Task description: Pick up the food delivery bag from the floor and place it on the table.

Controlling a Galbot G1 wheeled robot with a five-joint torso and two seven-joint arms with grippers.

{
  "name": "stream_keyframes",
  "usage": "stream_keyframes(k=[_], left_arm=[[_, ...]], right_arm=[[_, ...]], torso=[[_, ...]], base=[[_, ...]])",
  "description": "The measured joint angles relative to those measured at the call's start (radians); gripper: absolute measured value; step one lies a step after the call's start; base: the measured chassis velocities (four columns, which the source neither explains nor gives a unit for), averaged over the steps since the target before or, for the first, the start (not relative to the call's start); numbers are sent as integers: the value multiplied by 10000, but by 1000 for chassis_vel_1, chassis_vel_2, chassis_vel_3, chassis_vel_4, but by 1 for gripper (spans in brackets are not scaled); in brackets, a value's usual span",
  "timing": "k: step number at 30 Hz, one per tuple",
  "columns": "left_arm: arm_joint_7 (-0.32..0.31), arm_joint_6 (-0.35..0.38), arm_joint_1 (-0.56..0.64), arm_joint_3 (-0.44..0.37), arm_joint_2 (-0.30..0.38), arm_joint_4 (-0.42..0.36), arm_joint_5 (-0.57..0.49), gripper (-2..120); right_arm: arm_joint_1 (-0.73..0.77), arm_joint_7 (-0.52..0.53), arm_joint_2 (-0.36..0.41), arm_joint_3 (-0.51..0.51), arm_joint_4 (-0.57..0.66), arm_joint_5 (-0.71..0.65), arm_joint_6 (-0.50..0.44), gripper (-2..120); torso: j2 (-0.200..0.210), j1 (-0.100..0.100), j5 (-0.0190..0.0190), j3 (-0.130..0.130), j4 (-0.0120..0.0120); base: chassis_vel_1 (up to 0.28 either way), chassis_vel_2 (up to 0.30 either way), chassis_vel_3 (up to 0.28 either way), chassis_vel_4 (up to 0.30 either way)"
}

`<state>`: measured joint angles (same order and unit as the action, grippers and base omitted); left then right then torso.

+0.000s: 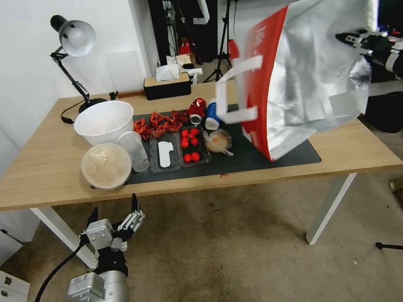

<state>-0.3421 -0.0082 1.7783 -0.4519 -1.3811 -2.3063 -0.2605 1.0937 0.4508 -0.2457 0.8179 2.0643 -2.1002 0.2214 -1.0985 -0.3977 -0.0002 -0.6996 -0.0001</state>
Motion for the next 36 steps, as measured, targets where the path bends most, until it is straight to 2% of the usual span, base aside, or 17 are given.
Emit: stream_keyframes(k=[2,6,9,12,13,19,36], left_arm=[[0,0,-11,0,-6,45,52,100],[1,0,-17,2,-17,69,94,100],[1,0,-6,-34,-20,75,111,100],[1,0,9,-50,-26,76,122,100],[1,0,35,-60,-53,75,147,100],[2,-12,86,-40,-179,63,242,100],[8,-30,110,-10,-253,-1,314,100]], right_arm=[[-349,448,-250,-409,-262,-204,178,0],[-640,628,-444,-829,-376,-252,295,0],[-1214,858,-828,-1659,-496,-147,480,0],[-1528,990,-993,-2009,-541,-62,572,0],[-1964,1218,-1175,-2424,-613,49,654,0],[-3050,1799,-1430,-3189,-853,198,949,0],[-4333,3935,-1419,-4098,-1097,-91,1906,0]], torso=[[1,0,3,0,0],[1,0,3,1,0],[2,1,3,0,0],[3,1,2,1,0],[2,1,3,0,0],[3,1,2,0,2],[3,2,0,2,0]], base=[[0,0,0,0],[0,0,0,0],[0,0,0,0],[0,0,0,0],[0,0,0,0],[0,0,0,0],[0,0,0,0]])
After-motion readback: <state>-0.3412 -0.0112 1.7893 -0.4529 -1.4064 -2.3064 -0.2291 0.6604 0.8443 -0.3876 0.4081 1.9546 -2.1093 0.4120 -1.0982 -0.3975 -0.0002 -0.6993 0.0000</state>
